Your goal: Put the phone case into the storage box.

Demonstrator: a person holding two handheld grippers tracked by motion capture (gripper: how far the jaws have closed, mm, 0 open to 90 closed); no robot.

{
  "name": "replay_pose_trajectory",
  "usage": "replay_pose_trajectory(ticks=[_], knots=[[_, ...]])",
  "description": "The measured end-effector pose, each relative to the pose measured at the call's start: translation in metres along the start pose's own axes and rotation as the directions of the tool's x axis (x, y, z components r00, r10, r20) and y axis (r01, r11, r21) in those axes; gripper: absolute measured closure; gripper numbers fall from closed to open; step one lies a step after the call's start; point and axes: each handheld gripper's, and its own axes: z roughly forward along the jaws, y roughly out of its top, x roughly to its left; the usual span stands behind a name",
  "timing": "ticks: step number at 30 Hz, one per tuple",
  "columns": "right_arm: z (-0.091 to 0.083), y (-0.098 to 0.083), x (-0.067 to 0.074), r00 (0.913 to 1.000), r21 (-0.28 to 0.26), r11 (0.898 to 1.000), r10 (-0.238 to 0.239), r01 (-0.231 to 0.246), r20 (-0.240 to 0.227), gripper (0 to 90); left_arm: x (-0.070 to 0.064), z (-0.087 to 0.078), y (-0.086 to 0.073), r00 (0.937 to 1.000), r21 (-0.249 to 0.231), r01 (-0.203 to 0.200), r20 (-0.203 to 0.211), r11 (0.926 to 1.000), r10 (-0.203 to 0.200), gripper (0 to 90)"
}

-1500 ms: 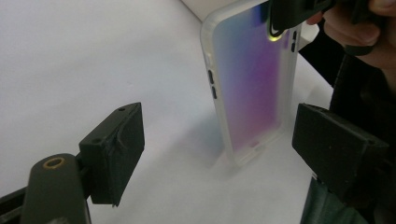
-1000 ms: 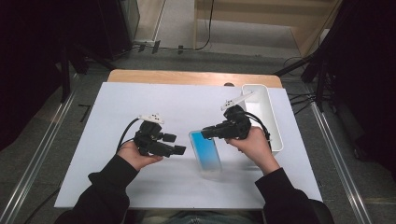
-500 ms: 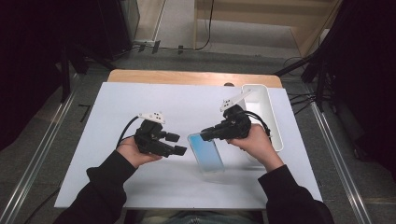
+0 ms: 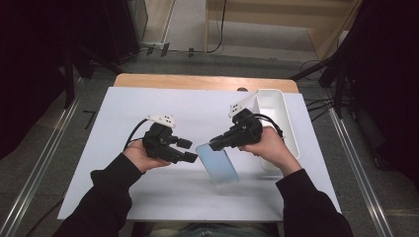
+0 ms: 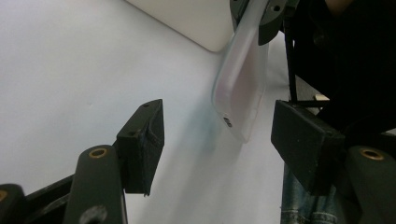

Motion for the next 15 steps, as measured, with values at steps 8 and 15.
replay_pose_trajectory(ticks=[8, 15], knots=[[0.0020, 0.0024, -0.0014, 0.9994, 0.005, 0.999, -0.033, 0.033, -0.008, 77.5, 0.0040, 0.0007, 0.0052, 0.9998, 0.011, -0.004, 0.019, 0.9999, 0.004, 37.5], [0.0023, 0.0048, -0.0016, 0.9988, 0.005, 0.999, -0.044, 0.044, -0.023, 77.5, 0.0061, 0.0010, 0.0092, 0.9991, 0.020, -0.019, 0.039, 0.9996, 0.018, 42.7]])
